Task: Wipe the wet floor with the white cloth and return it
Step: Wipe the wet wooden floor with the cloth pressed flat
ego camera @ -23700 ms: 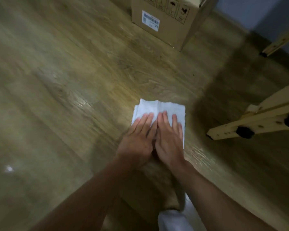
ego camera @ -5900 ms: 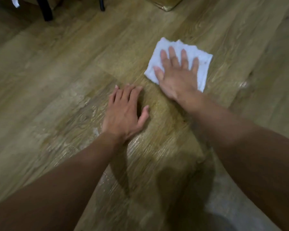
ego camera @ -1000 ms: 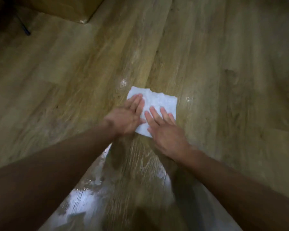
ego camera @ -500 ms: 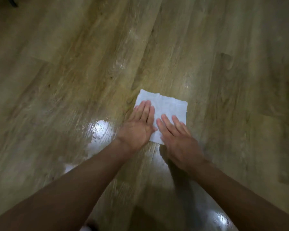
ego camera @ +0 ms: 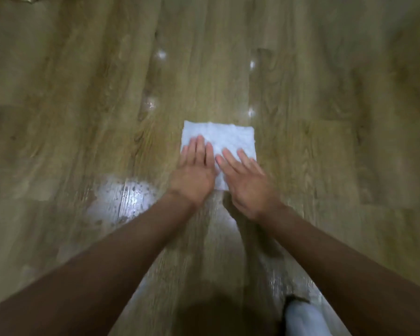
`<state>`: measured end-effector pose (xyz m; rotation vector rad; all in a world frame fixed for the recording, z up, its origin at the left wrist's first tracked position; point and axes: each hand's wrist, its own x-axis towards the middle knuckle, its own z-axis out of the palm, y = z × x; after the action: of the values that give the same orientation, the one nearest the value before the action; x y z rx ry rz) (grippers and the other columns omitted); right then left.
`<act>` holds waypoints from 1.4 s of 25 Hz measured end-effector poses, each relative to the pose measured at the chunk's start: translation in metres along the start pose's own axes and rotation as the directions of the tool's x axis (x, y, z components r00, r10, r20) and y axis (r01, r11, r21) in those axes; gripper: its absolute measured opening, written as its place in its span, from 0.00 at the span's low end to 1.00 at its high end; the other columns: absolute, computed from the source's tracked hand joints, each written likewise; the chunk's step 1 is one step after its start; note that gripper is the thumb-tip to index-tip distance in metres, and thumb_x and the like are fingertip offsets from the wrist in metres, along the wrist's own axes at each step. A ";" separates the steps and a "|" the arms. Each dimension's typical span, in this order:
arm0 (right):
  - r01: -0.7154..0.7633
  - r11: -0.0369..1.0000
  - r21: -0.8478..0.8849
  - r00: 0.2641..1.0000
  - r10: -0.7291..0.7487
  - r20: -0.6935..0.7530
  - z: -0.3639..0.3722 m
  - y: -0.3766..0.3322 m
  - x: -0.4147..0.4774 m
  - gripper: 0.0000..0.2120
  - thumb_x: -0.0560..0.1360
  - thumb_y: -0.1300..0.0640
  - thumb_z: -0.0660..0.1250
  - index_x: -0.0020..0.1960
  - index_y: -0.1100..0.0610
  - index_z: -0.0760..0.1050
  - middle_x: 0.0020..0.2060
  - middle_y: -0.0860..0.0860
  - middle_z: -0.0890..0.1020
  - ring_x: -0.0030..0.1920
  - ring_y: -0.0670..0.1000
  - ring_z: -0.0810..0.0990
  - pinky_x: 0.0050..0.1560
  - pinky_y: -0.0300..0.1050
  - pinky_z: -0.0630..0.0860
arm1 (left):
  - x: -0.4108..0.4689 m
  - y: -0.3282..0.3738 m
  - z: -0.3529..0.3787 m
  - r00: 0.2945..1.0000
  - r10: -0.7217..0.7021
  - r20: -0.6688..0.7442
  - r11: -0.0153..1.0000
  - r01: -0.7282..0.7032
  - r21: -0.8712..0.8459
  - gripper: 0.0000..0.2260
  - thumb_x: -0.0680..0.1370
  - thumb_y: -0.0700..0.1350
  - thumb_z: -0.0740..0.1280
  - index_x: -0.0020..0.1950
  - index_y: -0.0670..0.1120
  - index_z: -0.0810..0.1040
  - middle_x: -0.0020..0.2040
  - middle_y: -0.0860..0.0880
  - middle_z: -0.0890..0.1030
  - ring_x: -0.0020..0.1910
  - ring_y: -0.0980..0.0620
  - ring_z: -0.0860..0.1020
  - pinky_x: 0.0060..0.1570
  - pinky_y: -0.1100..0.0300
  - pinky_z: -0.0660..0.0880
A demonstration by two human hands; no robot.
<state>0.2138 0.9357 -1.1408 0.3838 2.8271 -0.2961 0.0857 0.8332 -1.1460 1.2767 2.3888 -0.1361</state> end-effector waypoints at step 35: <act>-0.202 0.979 -0.036 0.978 0.200 -0.055 0.031 0.162 -0.172 0.26 0.83 0.54 0.46 0.79 0.54 0.46 0.79 0.49 0.51 0.78 0.54 0.48 0.77 0.51 0.46 | 0.011 0.229 0.015 0.993 0.105 0.058 0.970 -0.115 0.213 0.27 0.85 0.47 0.44 0.76 0.34 0.37 0.76 0.31 0.39 0.76 0.33 0.40 0.76 0.44 0.45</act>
<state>0.4273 1.0414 -1.1457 0.6718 2.8082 -0.1872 0.2715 0.9690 -1.1388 1.4834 2.3071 -0.3978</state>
